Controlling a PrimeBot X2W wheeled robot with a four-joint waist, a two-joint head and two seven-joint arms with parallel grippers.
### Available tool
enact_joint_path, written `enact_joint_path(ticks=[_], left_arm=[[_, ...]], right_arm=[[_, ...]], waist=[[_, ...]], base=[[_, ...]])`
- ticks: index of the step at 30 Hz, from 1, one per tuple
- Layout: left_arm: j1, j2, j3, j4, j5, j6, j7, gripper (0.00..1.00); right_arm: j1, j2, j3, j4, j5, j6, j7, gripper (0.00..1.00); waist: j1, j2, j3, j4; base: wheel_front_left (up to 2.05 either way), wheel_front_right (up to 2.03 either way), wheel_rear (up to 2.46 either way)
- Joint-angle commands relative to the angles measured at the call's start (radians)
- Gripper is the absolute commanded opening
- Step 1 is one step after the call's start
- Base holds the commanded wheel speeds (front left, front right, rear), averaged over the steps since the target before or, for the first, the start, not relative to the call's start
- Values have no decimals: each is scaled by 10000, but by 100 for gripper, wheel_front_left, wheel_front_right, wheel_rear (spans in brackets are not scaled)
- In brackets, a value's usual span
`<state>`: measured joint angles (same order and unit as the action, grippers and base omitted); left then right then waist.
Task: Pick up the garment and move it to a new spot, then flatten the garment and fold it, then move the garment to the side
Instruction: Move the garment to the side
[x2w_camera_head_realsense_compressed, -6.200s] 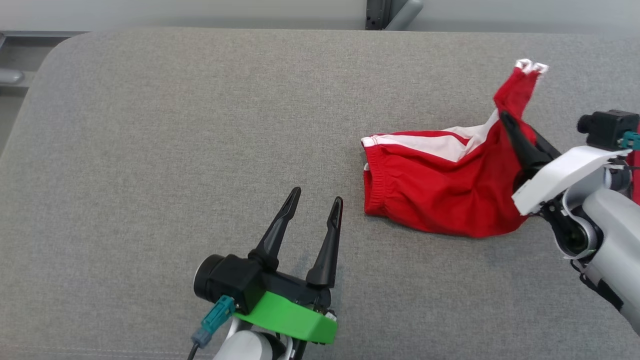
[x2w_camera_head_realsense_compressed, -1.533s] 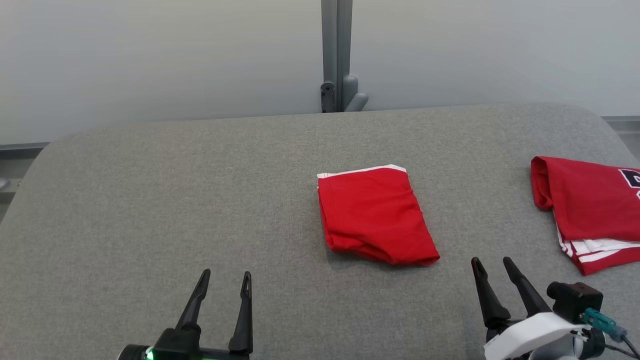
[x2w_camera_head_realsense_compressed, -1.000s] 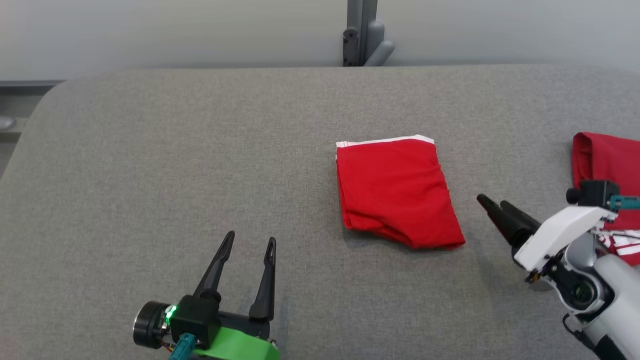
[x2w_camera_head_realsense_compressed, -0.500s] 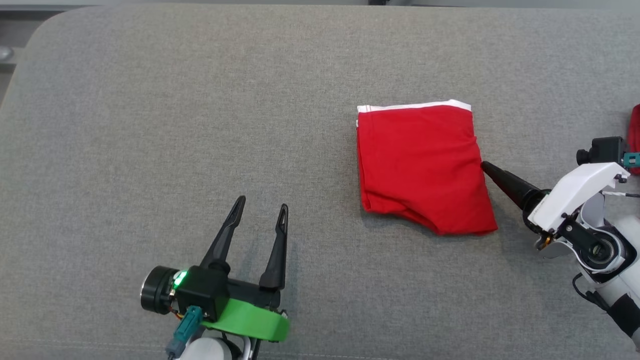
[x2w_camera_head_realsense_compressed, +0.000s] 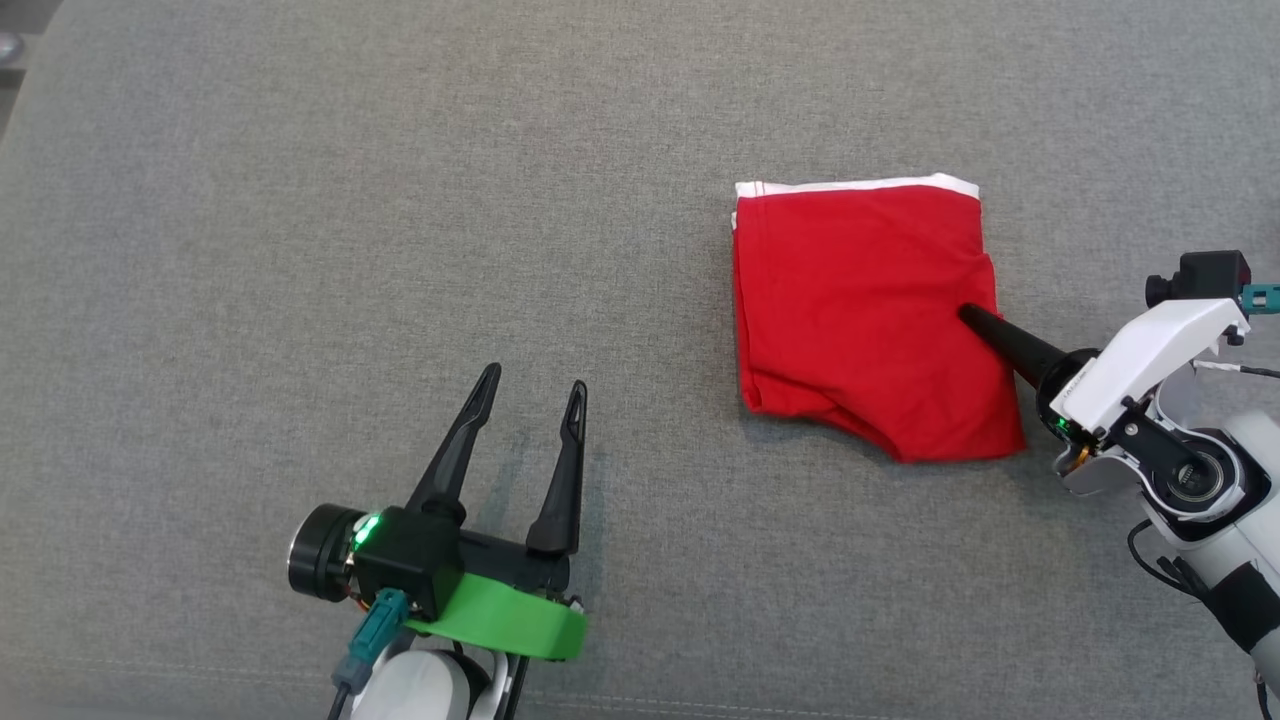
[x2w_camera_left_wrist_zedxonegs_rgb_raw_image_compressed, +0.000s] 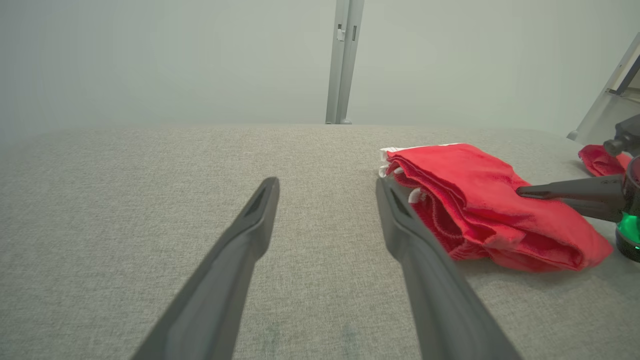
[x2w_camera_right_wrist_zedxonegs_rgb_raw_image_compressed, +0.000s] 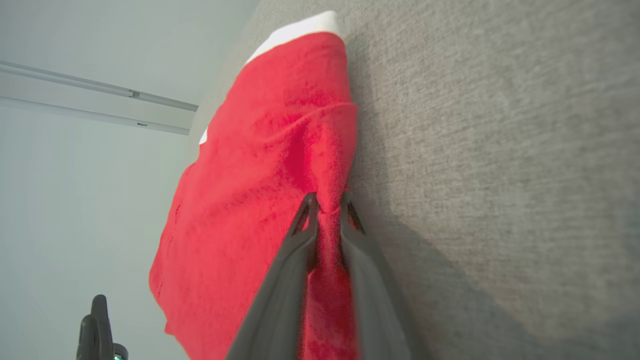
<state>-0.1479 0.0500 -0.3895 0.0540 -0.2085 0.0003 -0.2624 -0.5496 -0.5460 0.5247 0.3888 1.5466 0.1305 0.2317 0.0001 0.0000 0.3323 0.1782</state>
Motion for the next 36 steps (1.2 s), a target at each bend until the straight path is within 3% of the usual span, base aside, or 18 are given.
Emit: enact_joint_path(ticks=[1,9,24,36], left_arm=[[-151,16,-4,17,47,2,-20,100],[-40,16,54,25,175,-75,-20,100],[-539,19,426,15,605,-538,-20,100],[-994,109,630,111,1226,-973,-22,100]], right_arm=[[79,-32,13,-52,74,2,26,0],[180,-300,41,-485,-153,2,-278,0],[-39,-1468,185,-1386,-591,2,-774,0],[-748,-2333,415,-1664,-930,2,-1012,0]], waist=[[-1,0,-36,-36],[-1,0,-192,-510],[-1,0,494,-2632],[-1,0,1358,-3831]], base=[[0,0,0],[0,0,0],[0,0,0],[0,0,0]])
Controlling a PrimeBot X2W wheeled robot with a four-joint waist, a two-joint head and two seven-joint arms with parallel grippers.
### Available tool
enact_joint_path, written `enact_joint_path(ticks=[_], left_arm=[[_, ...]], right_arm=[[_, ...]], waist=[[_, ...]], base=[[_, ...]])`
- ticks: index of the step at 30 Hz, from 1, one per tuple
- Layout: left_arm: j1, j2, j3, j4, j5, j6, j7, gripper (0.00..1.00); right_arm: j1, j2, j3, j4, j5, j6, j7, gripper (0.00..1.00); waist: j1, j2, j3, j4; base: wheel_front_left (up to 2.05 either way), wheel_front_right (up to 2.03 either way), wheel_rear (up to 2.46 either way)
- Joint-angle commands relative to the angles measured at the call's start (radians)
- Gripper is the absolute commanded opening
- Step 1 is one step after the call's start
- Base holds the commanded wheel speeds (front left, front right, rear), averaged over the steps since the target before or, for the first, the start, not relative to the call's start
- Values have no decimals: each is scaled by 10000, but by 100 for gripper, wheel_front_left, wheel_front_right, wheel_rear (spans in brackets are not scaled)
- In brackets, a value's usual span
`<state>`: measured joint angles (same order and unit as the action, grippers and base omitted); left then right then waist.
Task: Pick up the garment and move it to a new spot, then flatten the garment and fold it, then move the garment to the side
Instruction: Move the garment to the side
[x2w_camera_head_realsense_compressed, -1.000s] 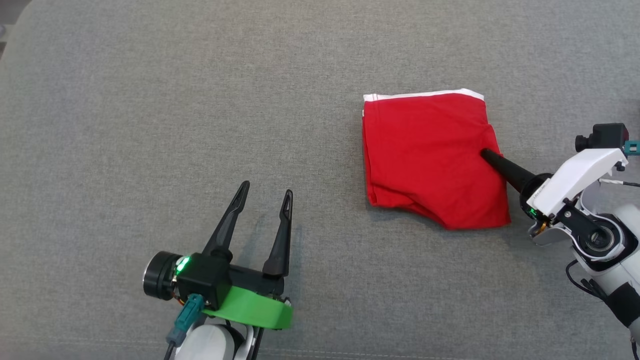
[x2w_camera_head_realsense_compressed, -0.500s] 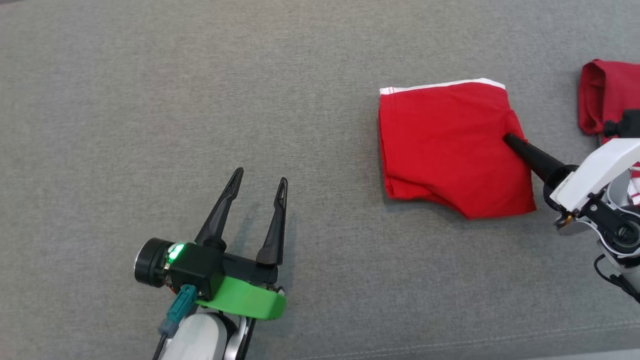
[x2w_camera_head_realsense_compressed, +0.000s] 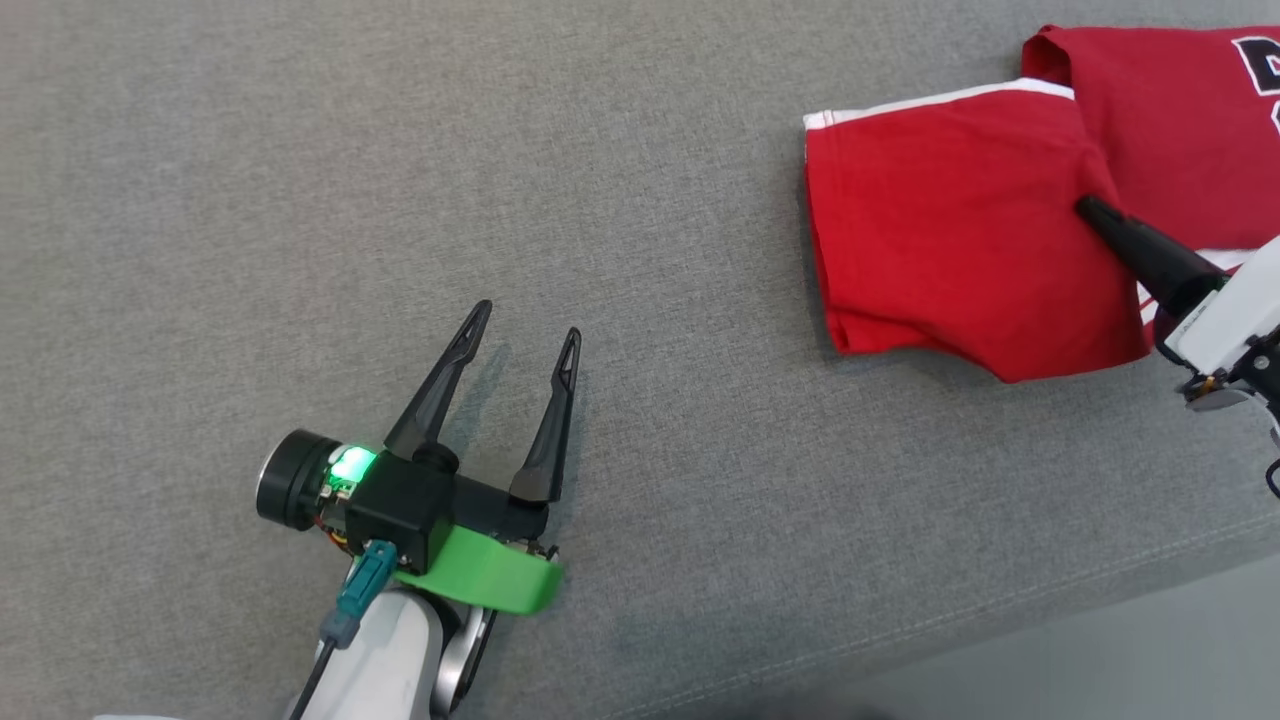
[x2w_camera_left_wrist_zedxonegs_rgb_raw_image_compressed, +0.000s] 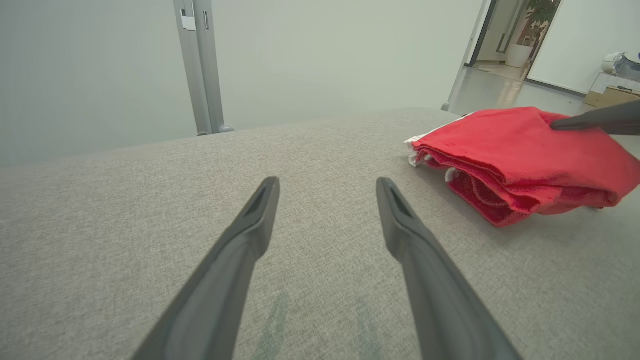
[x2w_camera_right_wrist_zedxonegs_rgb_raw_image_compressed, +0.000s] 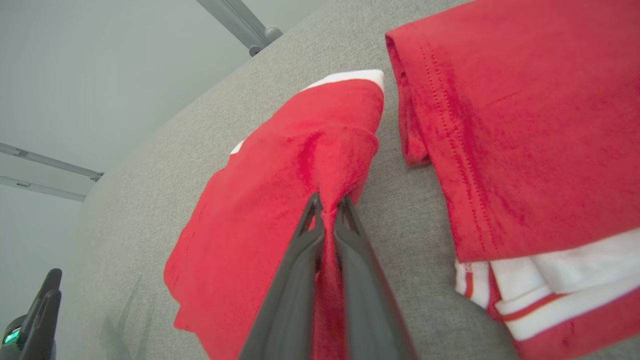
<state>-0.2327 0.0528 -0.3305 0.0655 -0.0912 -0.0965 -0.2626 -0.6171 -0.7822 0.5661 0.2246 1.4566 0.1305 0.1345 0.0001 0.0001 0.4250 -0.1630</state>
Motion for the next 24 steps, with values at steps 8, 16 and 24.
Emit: enact_joint_path(ticks=[8,16,24], left_arm=[[-504,214,54,-56,227,-175,-20,100],[-515,195,27,-124,236,-259,-18,100],[-538,131,69,-127,110,-291,-18,100]], right_arm=[[-858,-917,221,57,-391,2,-56,0],[-1276,-2052,635,377,-1267,2,-432,0],[-1921,-2346,1320,1465,-2578,-1,-907,0]], waist=[[-1,-1,958,-522],[-1,-1,1114,-349],[-1,-1,1151,-217]], base=[[0,0,0],[0,0,0],[0,0,0]])
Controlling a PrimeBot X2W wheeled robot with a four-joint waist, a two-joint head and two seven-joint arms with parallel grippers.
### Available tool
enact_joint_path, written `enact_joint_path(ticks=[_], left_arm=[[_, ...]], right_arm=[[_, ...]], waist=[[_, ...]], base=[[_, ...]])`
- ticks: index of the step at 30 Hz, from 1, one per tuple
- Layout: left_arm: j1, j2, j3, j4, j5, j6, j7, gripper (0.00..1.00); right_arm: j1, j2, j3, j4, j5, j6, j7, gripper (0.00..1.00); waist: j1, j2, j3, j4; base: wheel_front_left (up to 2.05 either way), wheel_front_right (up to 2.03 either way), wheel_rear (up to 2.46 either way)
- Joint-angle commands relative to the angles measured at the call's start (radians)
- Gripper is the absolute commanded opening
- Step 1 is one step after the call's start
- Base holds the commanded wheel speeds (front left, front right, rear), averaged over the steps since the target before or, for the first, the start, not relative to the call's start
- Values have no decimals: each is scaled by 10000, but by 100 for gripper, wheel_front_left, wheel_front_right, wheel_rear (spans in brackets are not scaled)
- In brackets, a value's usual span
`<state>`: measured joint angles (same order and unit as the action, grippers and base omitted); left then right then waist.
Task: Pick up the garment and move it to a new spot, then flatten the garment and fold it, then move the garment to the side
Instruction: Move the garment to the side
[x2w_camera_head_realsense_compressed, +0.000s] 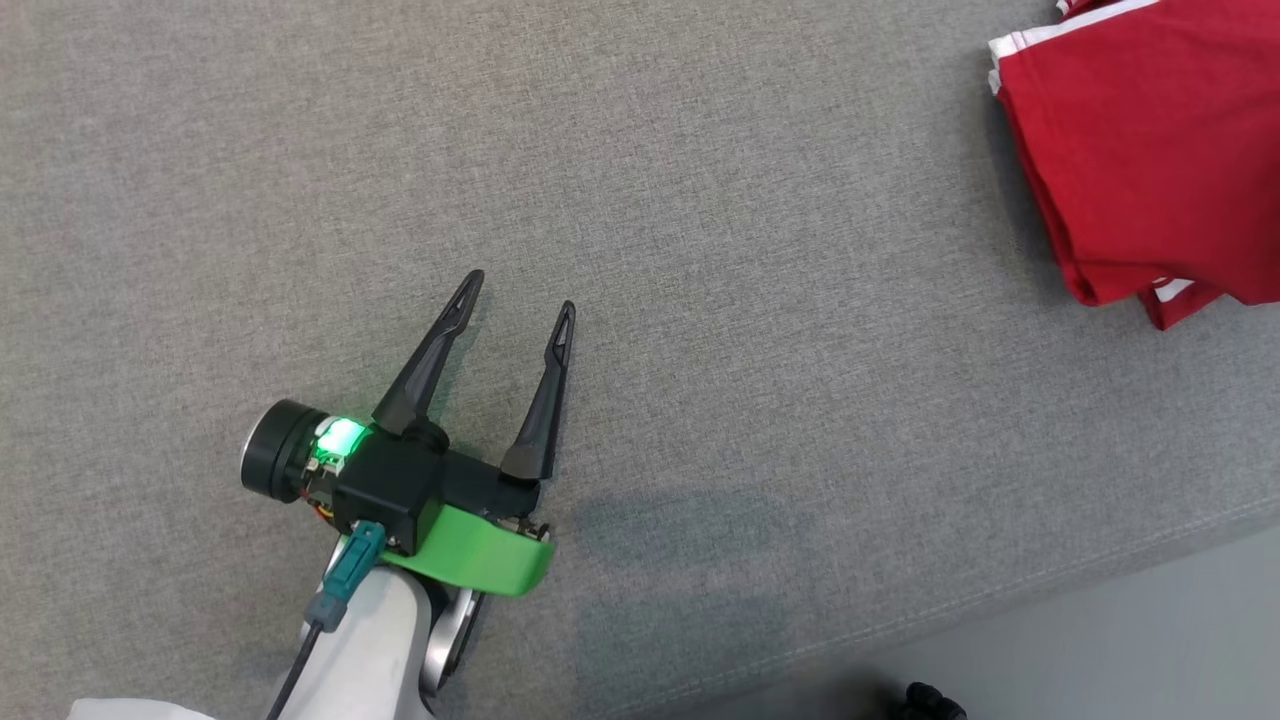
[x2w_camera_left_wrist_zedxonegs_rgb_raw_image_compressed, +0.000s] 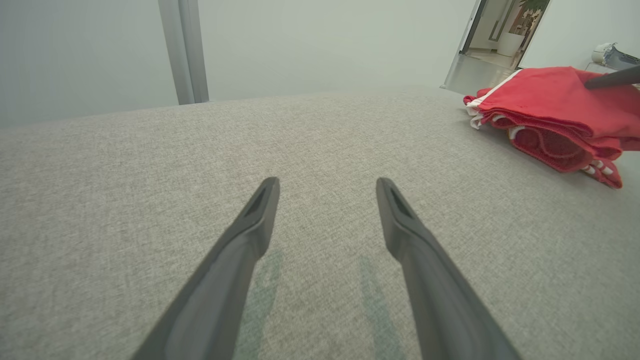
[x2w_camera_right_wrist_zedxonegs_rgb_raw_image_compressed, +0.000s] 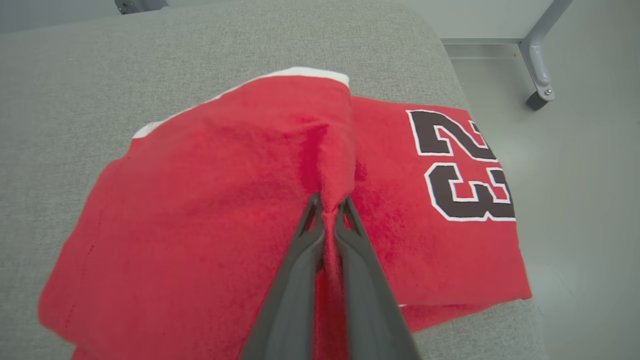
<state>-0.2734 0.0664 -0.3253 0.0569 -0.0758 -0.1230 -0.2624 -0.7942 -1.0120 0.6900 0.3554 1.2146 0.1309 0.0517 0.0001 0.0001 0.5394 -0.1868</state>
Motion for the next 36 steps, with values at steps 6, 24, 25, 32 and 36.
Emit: enact_joint_path(ticks=[6,24,25,32,36], left_arm=[[-171,-9,33,-83,4,-51,-20,100],[-197,-45,33,-2,-14,-73,-20,100],[-163,-47,44,7,-38,-74,-20,100],[320,-122,145,45,-296,136,-21,100],[610,-147,259,71,-647,523,-20,100]], right_arm=[[-602,-168,438,1084,-819,-5,-404,0],[-1490,815,736,4131,-2641,-10,-1891,100],[-1575,882,762,4326,-2895,-10,-2034,100],[-1167,2309,175,4356,-3632,-11,-3124,100],[-351,3009,-648,3431,-4238,-10,-3167,100]], waist=[[-1,-1,23,107],[-1,-1,-214,153],[-1,-1,-284,164],[-1,-1,-1285,395],[-1,-1,-1917,612]], base=[[0,0,0],[0,0,0],[0,0,0],[0,0,0],[0,0,0]])
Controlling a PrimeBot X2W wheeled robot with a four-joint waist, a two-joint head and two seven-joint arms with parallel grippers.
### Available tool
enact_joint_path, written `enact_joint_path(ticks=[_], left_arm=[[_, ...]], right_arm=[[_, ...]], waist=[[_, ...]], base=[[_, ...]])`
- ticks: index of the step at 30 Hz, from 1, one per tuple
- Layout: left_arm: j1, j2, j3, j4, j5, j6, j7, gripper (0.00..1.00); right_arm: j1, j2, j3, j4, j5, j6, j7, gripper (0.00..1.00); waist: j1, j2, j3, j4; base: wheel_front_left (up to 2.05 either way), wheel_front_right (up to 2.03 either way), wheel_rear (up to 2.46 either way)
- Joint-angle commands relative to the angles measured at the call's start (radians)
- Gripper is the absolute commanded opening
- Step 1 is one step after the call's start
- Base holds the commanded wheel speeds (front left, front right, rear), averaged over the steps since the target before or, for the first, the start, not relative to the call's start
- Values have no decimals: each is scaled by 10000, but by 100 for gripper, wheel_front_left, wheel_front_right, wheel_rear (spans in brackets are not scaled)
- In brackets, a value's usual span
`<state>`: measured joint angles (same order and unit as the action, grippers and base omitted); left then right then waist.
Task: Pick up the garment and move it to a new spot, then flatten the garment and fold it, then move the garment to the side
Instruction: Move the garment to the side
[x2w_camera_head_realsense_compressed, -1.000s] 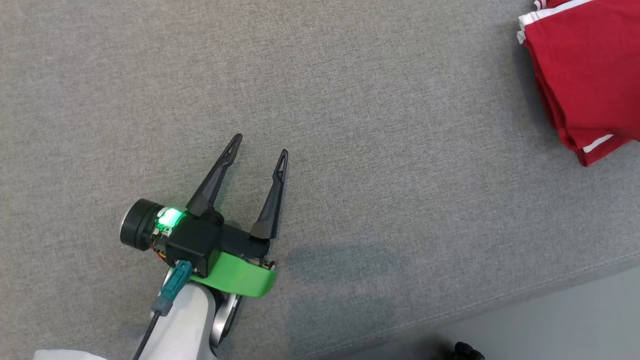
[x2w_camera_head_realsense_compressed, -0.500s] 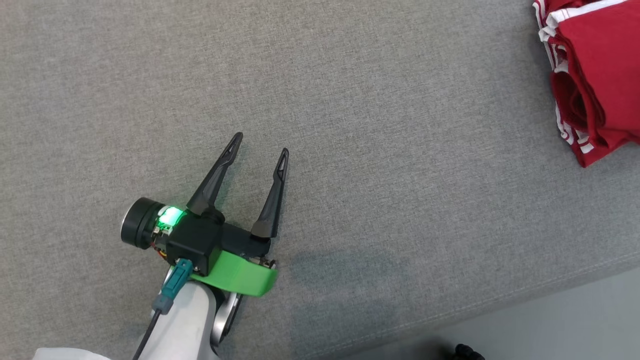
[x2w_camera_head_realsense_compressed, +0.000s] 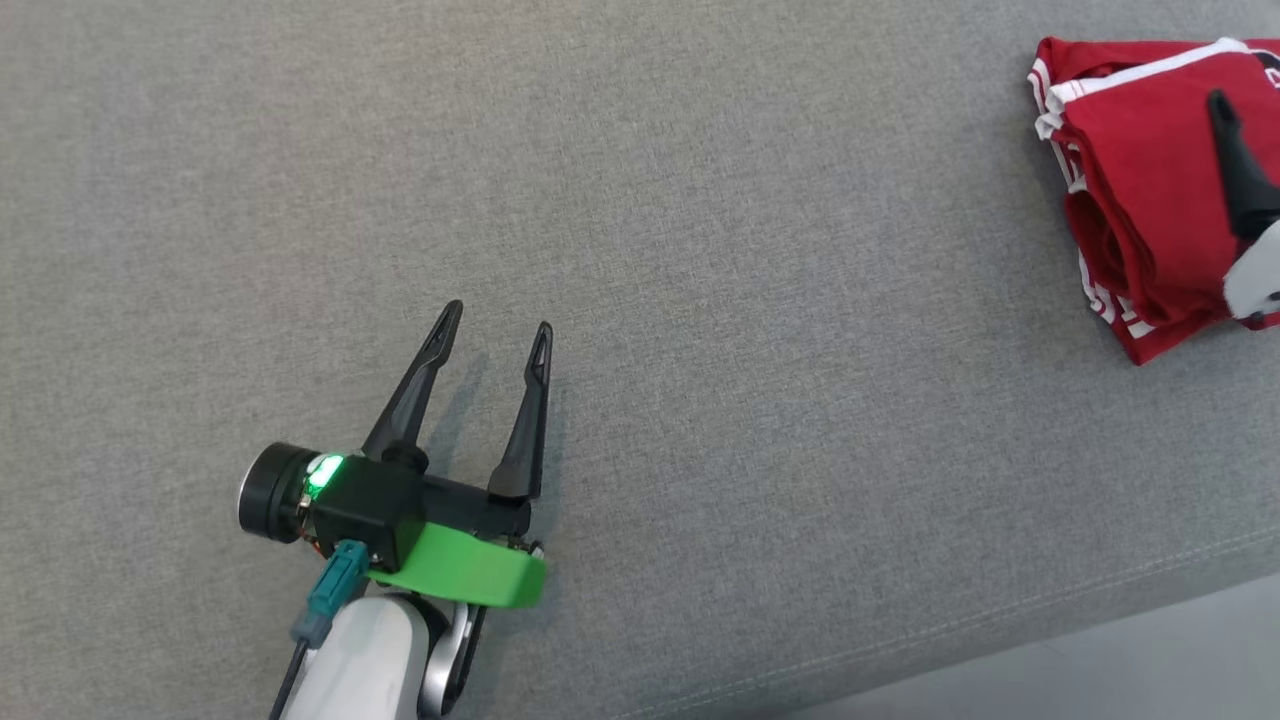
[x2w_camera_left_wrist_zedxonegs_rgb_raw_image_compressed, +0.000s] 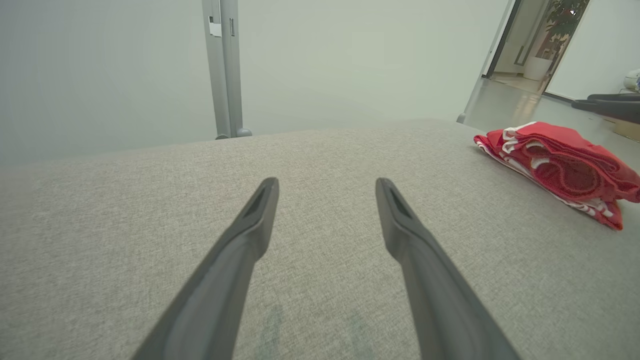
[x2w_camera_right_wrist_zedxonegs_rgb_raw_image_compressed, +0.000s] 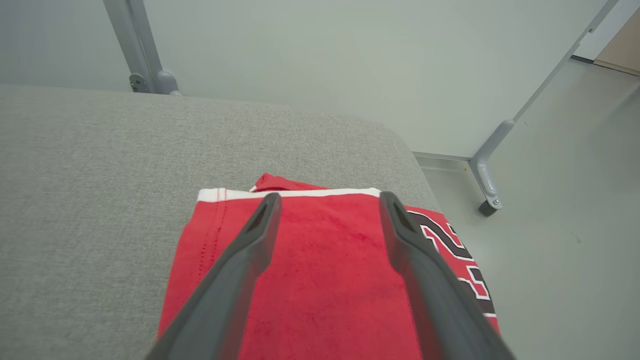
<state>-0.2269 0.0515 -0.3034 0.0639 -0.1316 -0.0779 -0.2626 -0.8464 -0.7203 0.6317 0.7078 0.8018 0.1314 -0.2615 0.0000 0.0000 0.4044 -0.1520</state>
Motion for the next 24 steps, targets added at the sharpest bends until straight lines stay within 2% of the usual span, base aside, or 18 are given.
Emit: enact_joint_path(ticks=[1,6,13,15,18,20,22,24], left_arm=[[233,4,58,41,-206,232,-18,100],[575,2,198,290,-796,1034,-18,100],[1134,1,509,229,-1398,1706,-18,100],[1217,1,573,208,-1395,1778,-19,100],[1436,-1,736,39,-1003,2001,-18,100],[1795,0,913,-254,-925,2300,-18,100],[2016,0,911,-434,-877,2344,-18,100],[2201,0,912,-590,-384,2379,-19,100]], right_arm=[[470,291,-363,-347,-329,-16,-35,100],[2222,1451,-1811,-1657,-1728,-16,-36,100],[4541,3220,-3911,-3395,-3796,-16,-35,100],[4832,3447,-4187,-3689,-4084,-16,-37,100],[5725,4094,-4923,-4520,-4871,-16,-37,100],[6638,4712,-5476,-5454,-5509,-16,-37,100],[7329,5019,-5798,-6002,-5978,-16,-36,100],[7991,5341,-5997,-6321,-6361,-16,-36,100]], waist=[[0,0,-725,317],[0,0,-1560,653],[0,0,-2590,1031],[0,0,-2721,1073],[0,0,-3079,1168],[0,0,-3354,1255],[0,0,-3494,1348],[0,0,-3590,1424]], base=[[0,0,0],[0,0,0],[0,0,0],[0,0,0],[0,0,0],[0,0,0],[0,0,0],[0,0,0]])
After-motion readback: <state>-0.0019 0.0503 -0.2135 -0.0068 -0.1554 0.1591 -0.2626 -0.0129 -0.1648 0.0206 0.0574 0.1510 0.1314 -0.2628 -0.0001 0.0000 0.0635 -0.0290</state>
